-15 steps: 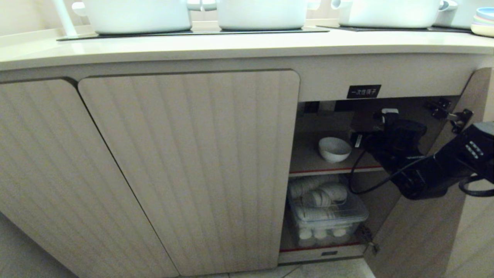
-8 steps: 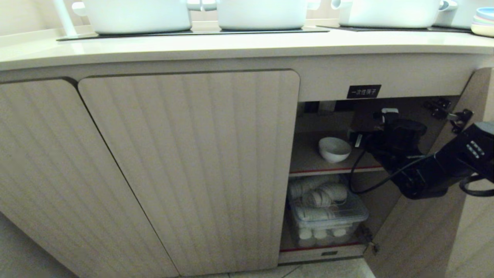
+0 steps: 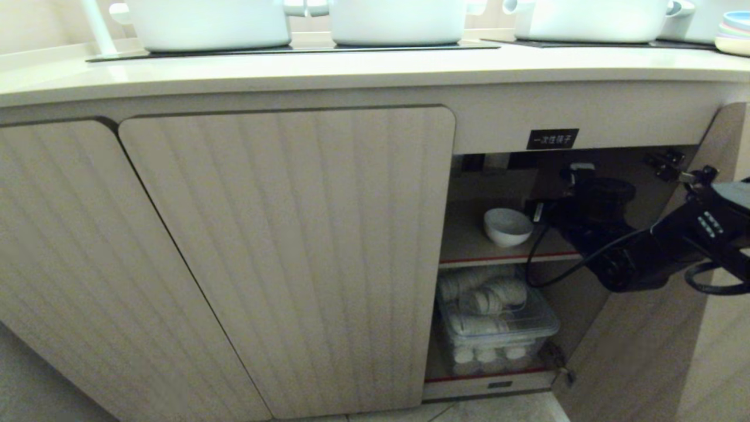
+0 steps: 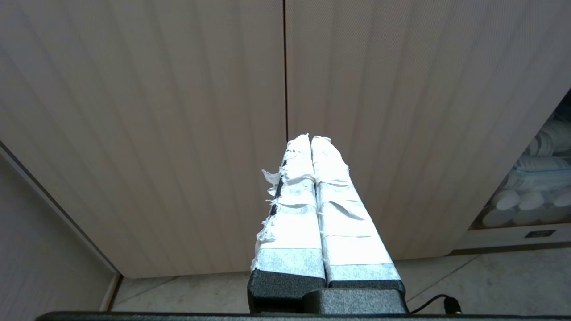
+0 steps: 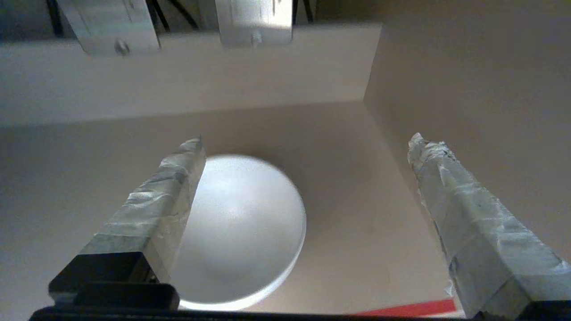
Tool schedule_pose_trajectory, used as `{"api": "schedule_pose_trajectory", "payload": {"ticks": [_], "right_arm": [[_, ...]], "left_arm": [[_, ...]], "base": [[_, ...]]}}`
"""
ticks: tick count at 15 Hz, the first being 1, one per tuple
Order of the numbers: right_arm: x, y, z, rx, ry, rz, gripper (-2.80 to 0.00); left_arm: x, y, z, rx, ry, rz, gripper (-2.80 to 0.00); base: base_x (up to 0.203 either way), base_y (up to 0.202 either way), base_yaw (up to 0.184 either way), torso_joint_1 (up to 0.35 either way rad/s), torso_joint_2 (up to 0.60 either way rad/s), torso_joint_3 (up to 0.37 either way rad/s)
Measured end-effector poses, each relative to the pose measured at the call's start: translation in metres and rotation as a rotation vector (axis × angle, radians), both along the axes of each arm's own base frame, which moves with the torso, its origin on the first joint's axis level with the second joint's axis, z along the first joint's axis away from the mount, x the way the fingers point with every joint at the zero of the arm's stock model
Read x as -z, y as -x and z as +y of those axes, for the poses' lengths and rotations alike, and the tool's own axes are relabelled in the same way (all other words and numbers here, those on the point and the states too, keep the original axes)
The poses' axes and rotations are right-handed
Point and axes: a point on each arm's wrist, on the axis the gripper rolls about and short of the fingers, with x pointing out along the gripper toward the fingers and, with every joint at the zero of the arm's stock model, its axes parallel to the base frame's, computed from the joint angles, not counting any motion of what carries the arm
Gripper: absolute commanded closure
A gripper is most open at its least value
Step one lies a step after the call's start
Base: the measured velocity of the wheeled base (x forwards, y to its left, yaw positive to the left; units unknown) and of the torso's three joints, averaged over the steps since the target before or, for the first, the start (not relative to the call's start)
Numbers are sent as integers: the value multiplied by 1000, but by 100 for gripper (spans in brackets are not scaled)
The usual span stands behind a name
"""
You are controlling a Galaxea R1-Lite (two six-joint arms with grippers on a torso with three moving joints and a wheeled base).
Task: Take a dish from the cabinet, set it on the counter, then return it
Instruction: Take the bowl from the cabinet
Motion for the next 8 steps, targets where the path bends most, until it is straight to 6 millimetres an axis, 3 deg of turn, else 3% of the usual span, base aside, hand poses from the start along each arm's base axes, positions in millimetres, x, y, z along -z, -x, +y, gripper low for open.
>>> {"api": "schedule_pose_trajectory", "payload": {"ticks": [8], "right_arm": [[12, -21, 2, -3, 4, 62, -280]], "left_arm": [[0, 0, 0, 0, 0, 0, 0]], "base": [[0, 0, 0, 0, 0, 0]]}}
